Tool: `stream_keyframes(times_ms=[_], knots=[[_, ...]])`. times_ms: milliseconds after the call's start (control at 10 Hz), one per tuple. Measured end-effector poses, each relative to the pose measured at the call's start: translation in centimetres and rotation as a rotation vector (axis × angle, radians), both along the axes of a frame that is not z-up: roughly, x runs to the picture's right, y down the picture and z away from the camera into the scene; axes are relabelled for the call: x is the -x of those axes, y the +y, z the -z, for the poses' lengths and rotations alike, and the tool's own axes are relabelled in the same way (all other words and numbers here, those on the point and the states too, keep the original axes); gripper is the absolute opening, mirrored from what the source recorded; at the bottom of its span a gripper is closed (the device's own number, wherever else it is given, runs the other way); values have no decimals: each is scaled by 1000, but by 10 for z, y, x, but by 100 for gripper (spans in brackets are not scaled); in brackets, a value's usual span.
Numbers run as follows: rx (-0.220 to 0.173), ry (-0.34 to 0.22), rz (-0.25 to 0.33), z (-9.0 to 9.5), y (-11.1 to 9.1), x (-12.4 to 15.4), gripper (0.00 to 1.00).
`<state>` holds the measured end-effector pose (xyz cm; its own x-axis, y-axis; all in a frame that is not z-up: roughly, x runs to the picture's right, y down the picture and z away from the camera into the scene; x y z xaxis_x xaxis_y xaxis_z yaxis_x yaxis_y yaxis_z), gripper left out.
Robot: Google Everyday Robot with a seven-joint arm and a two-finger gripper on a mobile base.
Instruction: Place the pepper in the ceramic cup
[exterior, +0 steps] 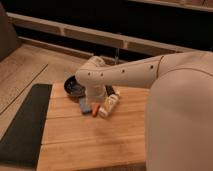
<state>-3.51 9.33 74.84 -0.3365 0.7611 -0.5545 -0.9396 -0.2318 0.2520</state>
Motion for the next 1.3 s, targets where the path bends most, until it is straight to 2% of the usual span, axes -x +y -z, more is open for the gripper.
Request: stream_keyframes(times_ms=[300,400,700,900,1000,1300], knots=[[1,0,-3,-1,-1,0,65],[-6,-24,-8,-6,-7,2,65],[-18,-100,-36,-36,-34,5,65],[-11,-135,-10,-51,-40,-2,65],[-7,-139,1,-55,-38,-4,65],[45,-139,17,-68,-7,-15,65]])
